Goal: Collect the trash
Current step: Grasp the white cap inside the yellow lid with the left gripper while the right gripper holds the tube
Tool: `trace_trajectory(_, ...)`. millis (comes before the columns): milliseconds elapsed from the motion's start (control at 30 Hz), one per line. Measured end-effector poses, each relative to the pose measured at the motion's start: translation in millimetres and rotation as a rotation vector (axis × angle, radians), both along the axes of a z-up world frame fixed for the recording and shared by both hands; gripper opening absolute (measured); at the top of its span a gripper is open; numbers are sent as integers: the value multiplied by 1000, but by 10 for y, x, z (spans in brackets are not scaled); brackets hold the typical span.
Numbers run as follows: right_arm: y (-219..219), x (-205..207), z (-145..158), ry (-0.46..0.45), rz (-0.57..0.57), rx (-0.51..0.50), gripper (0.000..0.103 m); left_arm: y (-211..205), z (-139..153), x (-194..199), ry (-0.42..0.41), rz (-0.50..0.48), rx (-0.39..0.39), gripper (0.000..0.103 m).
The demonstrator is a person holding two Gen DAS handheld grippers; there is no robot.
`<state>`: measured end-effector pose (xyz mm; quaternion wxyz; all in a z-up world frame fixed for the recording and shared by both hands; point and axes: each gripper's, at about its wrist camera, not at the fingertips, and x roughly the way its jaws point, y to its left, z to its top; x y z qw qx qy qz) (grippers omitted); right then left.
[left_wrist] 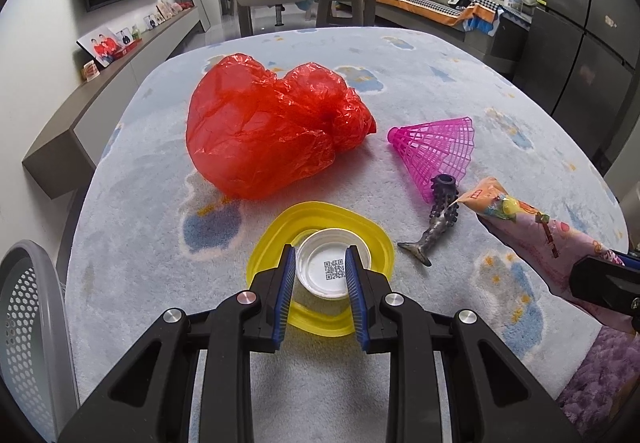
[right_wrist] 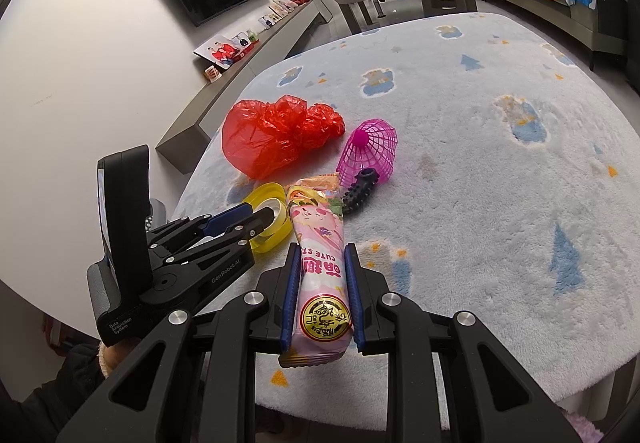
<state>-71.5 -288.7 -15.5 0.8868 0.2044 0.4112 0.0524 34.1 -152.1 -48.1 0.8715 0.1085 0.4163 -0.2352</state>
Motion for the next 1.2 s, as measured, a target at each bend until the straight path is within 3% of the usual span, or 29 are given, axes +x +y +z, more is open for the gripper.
trace_trajectory(633,-1,1,-1,-1,0,3,22,74,12,62,6,28,0,26)
trace_trajectory(967,-4,0,-1,-2,0,3,22,53,-73,120,57,21,-13,26)
trace_trajectory(1133,-27,7,-6,-2,-2,5,22,63,-55,118,51,23,-16,6)
trace_trajectory(1200,-25,8,-5,-2,-2,6,22,73,-52,125,61,21,-28,6)
